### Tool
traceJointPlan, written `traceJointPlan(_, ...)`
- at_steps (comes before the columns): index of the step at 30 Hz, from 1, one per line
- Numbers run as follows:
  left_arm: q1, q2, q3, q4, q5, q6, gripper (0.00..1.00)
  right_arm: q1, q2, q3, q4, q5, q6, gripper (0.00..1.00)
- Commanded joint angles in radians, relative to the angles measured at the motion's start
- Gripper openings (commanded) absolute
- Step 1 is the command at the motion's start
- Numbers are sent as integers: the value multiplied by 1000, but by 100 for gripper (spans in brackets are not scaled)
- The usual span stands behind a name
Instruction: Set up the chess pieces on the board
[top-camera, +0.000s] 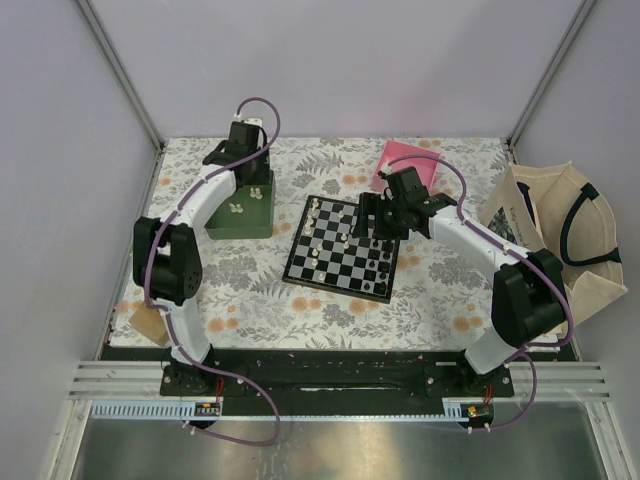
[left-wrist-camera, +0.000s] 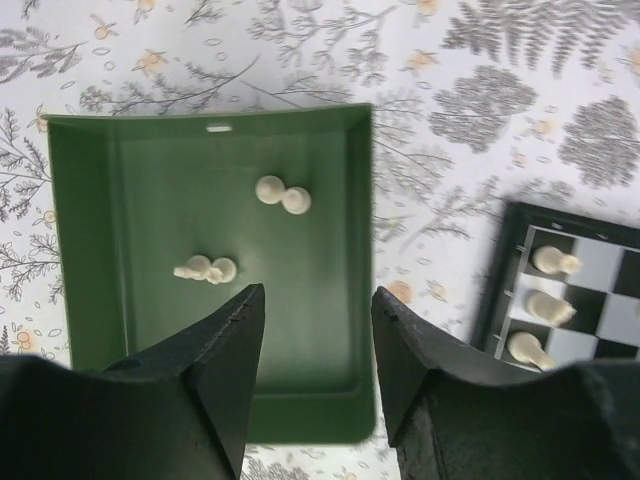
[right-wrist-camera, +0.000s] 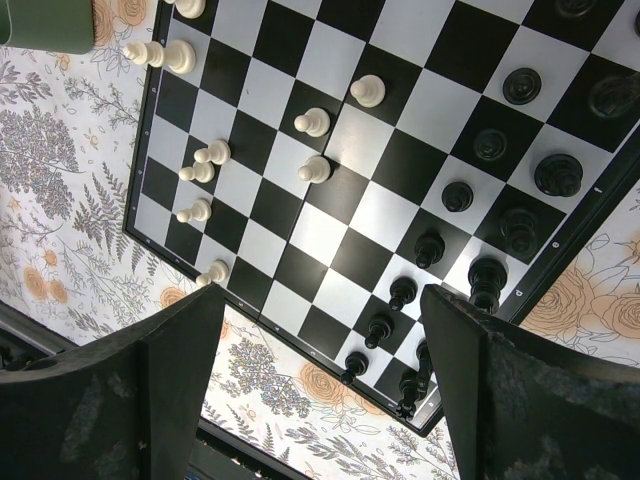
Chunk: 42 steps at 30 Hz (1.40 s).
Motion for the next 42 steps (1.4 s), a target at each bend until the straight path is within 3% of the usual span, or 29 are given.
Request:
traceJointPlan(1,62,77,60,61,52,-11,49,-9,-4,11,23,-7,-3,89)
traceJointPlan(9,70,200,132,86,50,26,44,-9,1,17,23,-12,-3,89)
traceJointPlan(20,70,257,161,109,44,49,41,-9,7,20,15,-12,-9,89)
traceJointPlan(28,70,323,258,0,43,43,41,-9,7,20,15,-15,-14,89)
traceJointPlan(42,76,341,271,-52,35,29,40,-9,13,18,15,-21,-15,89)
